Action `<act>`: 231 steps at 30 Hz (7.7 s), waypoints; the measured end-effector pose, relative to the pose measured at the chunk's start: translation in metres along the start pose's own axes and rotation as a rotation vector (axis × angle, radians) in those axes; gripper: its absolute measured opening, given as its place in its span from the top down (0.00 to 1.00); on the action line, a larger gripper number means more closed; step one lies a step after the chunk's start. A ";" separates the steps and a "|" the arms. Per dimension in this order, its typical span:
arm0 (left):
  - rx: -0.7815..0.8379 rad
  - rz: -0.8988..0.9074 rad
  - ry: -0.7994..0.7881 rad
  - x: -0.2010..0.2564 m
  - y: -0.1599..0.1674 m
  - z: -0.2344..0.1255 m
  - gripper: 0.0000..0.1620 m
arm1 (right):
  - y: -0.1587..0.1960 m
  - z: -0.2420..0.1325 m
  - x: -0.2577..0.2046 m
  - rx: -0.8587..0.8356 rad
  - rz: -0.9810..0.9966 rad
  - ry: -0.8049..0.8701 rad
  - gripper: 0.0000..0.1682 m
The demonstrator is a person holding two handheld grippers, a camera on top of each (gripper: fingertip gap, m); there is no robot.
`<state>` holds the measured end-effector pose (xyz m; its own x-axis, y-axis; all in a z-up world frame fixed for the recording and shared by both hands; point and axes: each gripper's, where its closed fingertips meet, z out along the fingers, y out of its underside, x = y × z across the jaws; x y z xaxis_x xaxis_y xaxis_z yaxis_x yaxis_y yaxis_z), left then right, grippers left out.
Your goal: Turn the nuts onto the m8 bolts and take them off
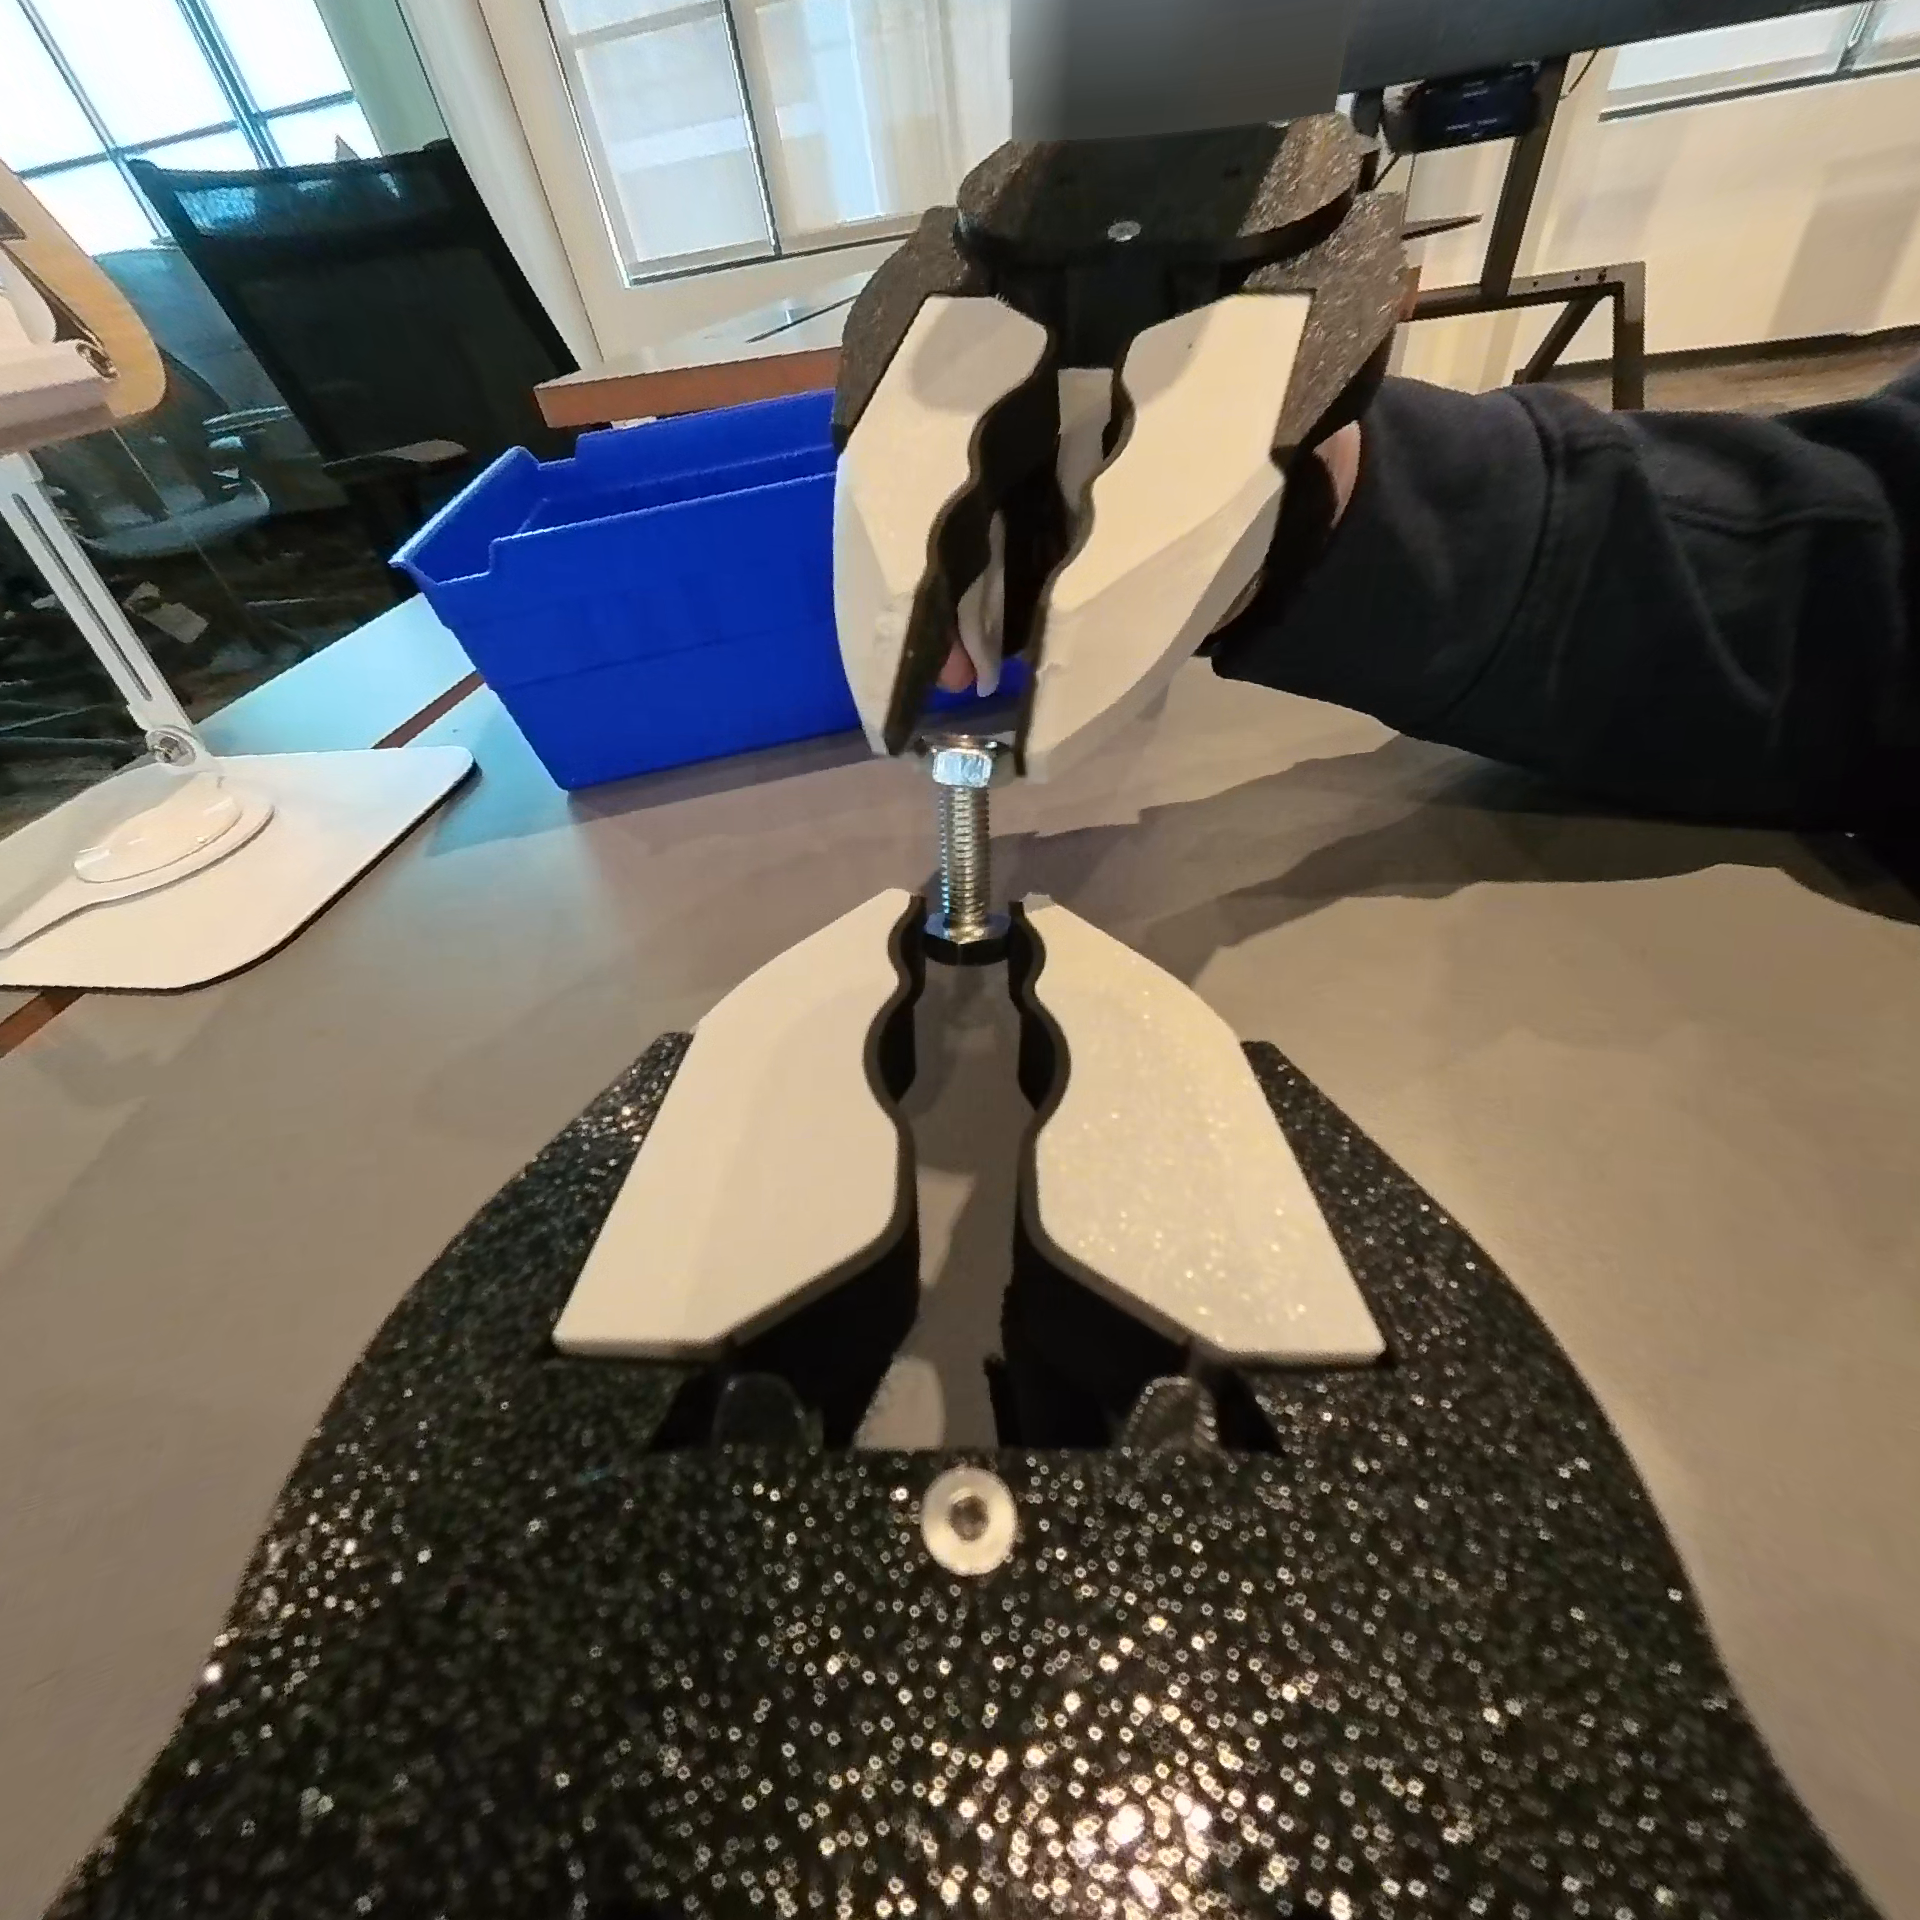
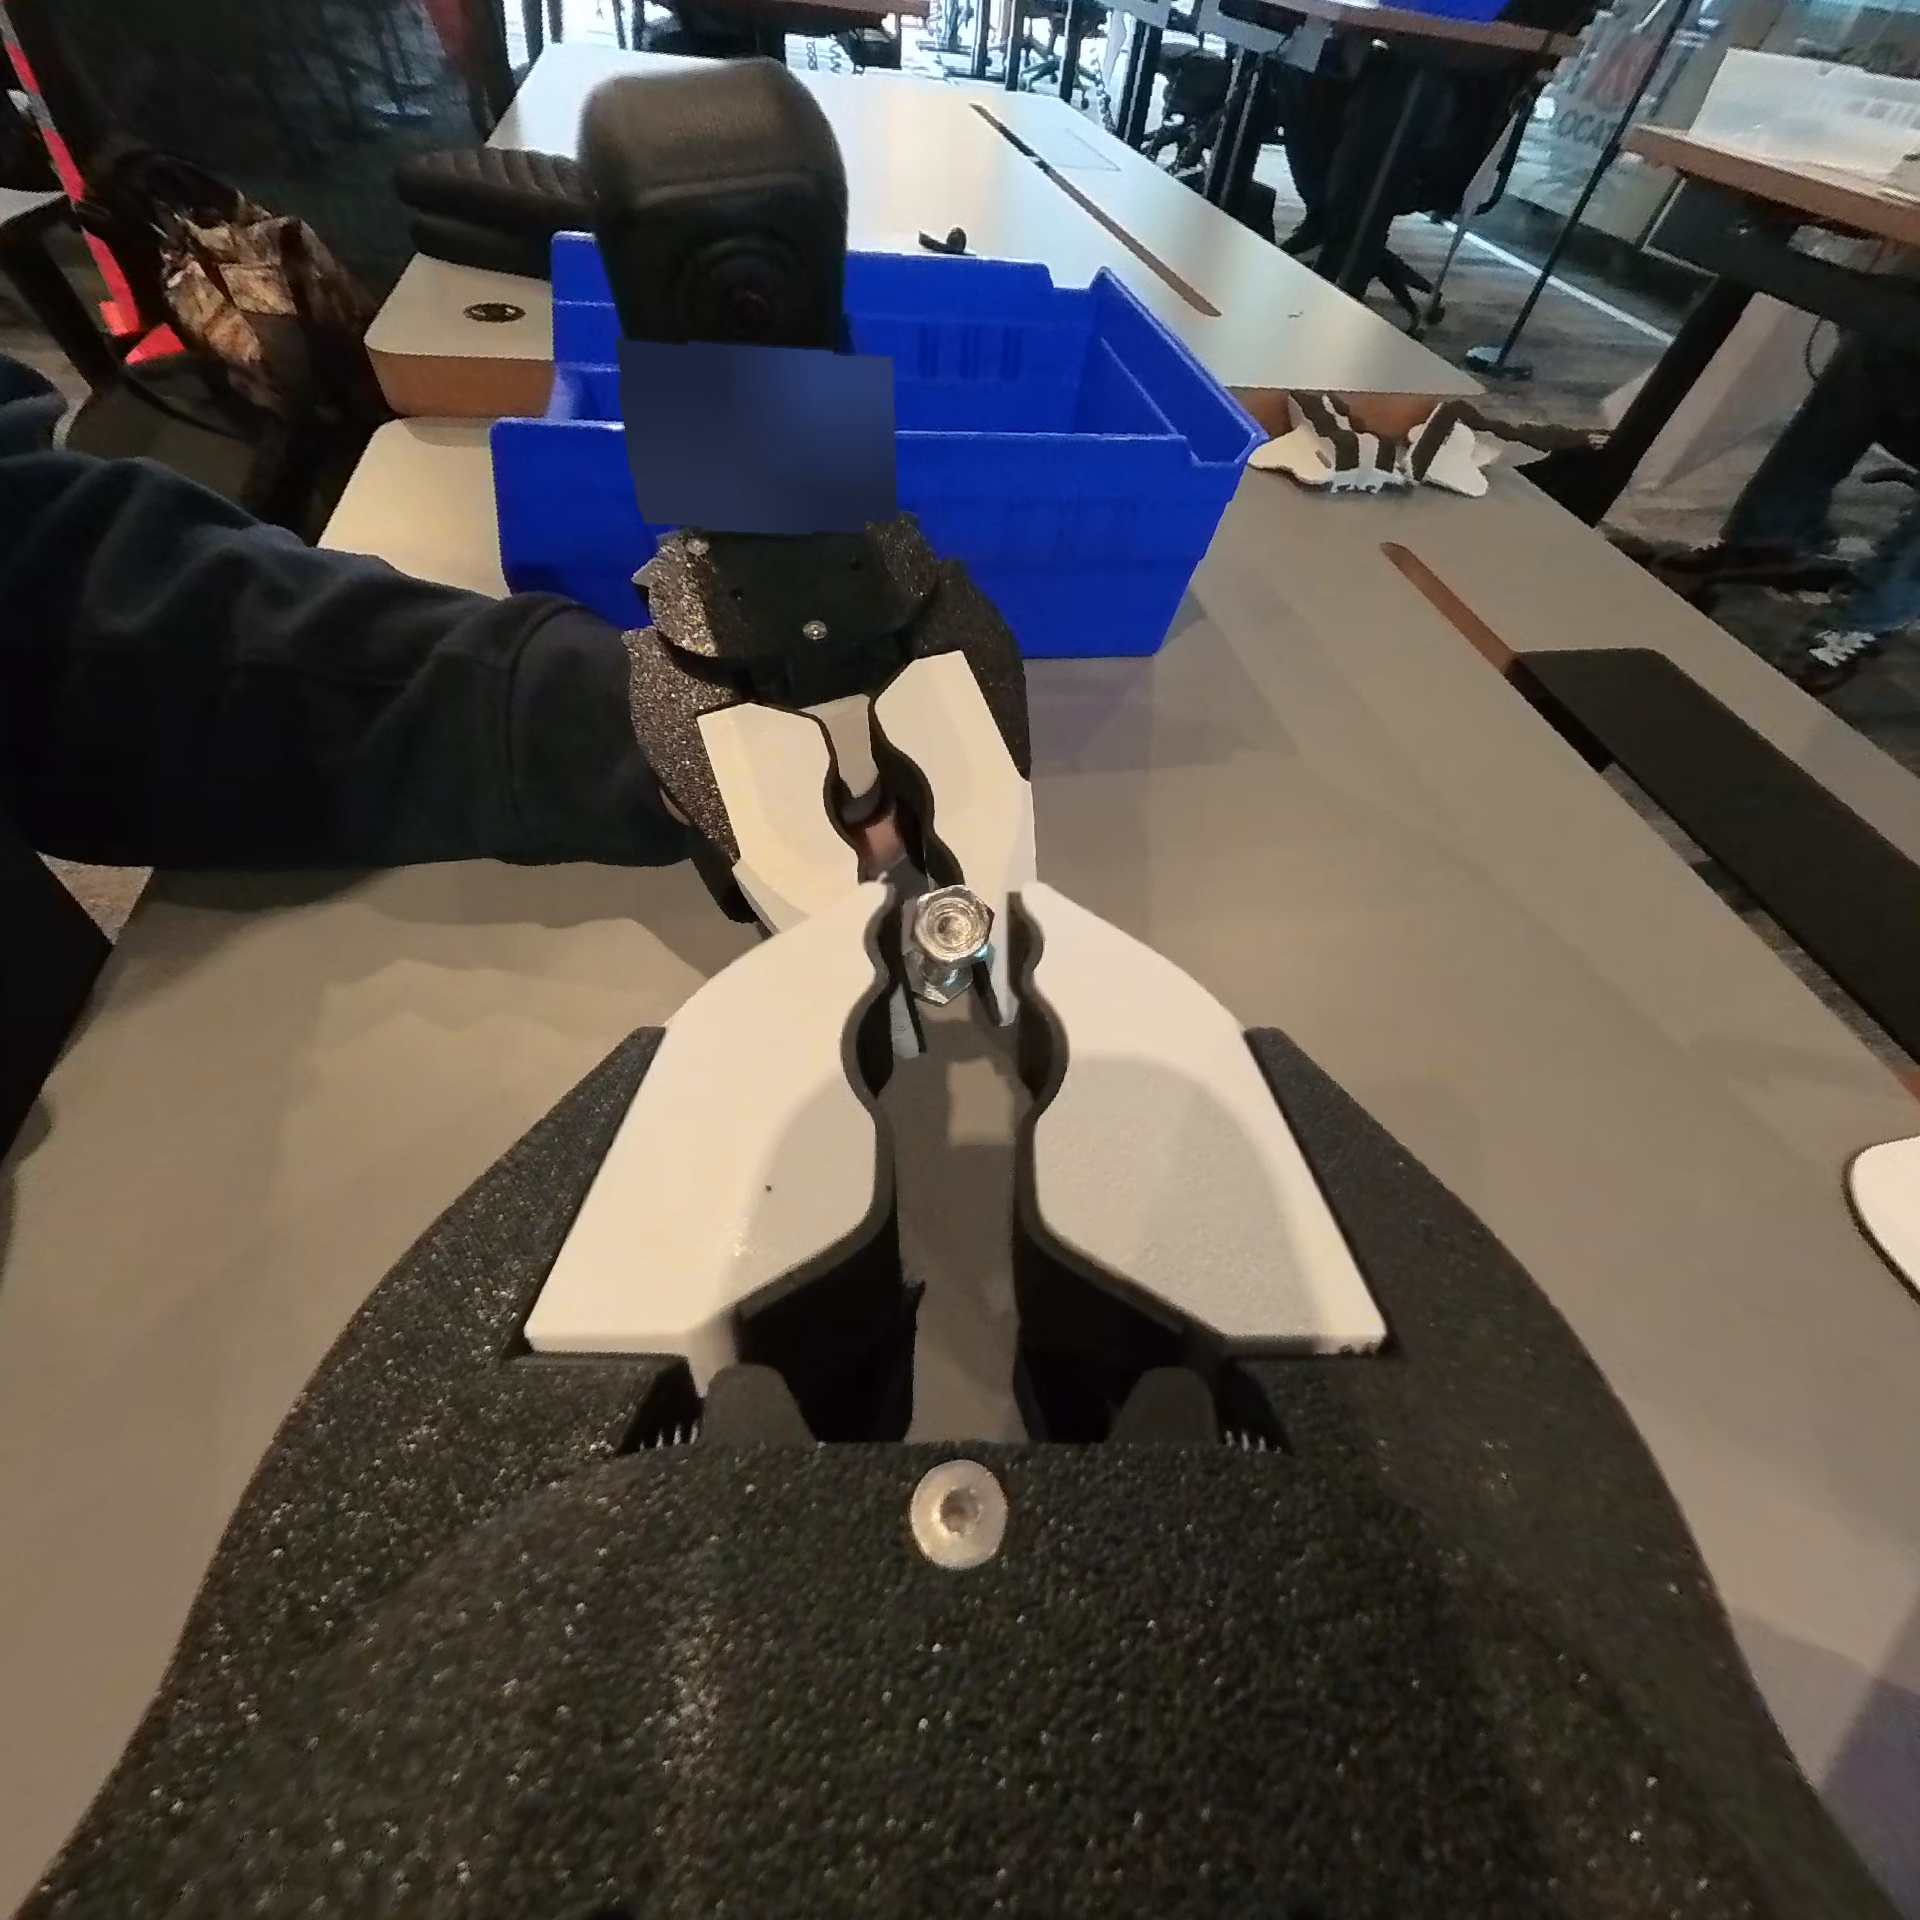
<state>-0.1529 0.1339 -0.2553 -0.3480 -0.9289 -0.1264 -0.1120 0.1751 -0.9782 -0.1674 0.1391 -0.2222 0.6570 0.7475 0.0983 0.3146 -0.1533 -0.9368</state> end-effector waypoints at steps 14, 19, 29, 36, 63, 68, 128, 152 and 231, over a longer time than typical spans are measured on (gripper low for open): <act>0.242 -0.217 0.039 -0.010 -0.027 -0.015 0.91 | -0.029 -0.002 -0.008 0.280 0.025 -0.063 0.68; 0.240 -0.215 0.042 -0.010 -0.027 -0.015 0.91 | -0.028 -0.001 -0.009 0.284 0.040 -0.079 0.69; 0.242 -0.219 0.042 -0.010 -0.027 -0.015 0.91 | -0.026 0.000 -0.014 0.265 0.039 -0.110 0.71; 0.242 -0.222 0.044 -0.011 -0.026 -0.015 0.91 | -0.028 -0.003 -0.016 0.279 0.036 -0.126 0.76; 0.214 -0.211 0.059 -0.007 -0.024 -0.012 0.91 | -0.026 -0.003 -0.011 0.293 0.020 -0.098 0.74; 0.211 -0.207 0.069 -0.004 -0.024 -0.011 0.91 | -0.022 0.006 -0.012 0.252 -0.009 -0.070 0.68; 0.271 -0.251 0.239 0.016 -0.033 -0.014 0.91 | -0.016 -0.012 -0.025 0.245 0.013 -0.228 0.81; 0.237 -0.234 0.275 0.024 -0.031 -0.009 0.91 | -0.013 0.000 -0.021 0.262 0.030 -0.189 0.77; 0.237 -0.320 0.100 -0.002 -0.029 -0.003 0.52 | 0.039 -0.059 0.099 0.147 -0.059 0.974 0.87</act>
<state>-0.1515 0.1314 -0.2258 -0.4205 -0.8859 0.1959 -0.0162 -0.2085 -0.9779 -0.0495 0.1695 -0.2295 0.9407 -0.1181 0.3180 0.3200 -0.0020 -0.9474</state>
